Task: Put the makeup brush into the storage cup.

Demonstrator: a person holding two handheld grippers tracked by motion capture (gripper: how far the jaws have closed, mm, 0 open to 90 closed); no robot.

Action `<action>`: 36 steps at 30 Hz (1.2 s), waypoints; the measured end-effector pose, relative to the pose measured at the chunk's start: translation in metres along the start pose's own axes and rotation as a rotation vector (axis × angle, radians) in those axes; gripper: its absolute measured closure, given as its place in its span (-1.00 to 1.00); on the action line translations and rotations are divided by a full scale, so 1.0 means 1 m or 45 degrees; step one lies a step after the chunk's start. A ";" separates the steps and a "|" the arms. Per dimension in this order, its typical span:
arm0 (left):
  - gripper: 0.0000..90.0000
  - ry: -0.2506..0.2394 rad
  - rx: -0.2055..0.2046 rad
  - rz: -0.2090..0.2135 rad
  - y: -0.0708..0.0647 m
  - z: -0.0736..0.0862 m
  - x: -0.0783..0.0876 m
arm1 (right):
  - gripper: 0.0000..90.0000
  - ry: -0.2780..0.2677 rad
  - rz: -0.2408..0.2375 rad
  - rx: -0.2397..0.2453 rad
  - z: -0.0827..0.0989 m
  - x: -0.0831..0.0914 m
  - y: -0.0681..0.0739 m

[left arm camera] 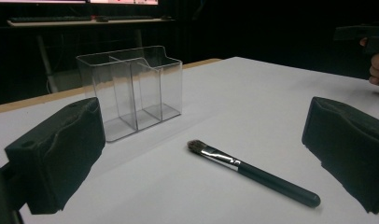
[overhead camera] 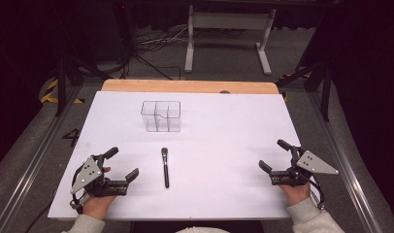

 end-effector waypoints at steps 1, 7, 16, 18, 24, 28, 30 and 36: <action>-1.00 0.002 -0.002 0.000 0.000 0.000 0.000 | -1.00 0.003 0.003 0.000 0.000 0.000 0.000; -1.00 0.005 0.000 0.006 -0.002 -0.001 0.000 | -1.00 -0.001 0.009 -0.006 -0.001 0.001 -0.002; -1.00 0.004 -0.039 0.028 -0.007 -0.003 -0.004 | -1.00 -0.002 -0.010 0.014 -0.001 0.000 0.002; -1.00 0.018 -0.015 0.055 -0.010 -0.003 -0.006 | -1.00 0.000 -0.022 0.009 -0.001 0.000 0.002; -1.00 0.033 0.028 0.076 -0.016 -0.008 -0.009 | -1.00 -0.014 -0.013 0.016 -0.004 0.001 0.003; -1.00 0.040 0.041 0.087 -0.019 -0.013 -0.014 | -1.00 0.015 -0.019 0.017 -0.004 0.001 0.003; -1.00 0.039 0.051 0.083 -0.020 -0.015 -0.018 | -1.00 0.012 -0.018 0.012 -0.004 0.002 0.003; -1.00 0.036 0.105 0.067 -0.021 -0.021 -0.028 | -1.00 0.011 -0.024 0.032 -0.006 0.003 0.005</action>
Point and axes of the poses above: each handheld gripper's, and its own axes: x roughly backward along the jaws, z roughly out of its underside, y roughly to its left, the point moved 7 cm from there along -x, roughly forward along the jaws, and after that the axes turned 13 degrees about x, right-handed, at the moved point
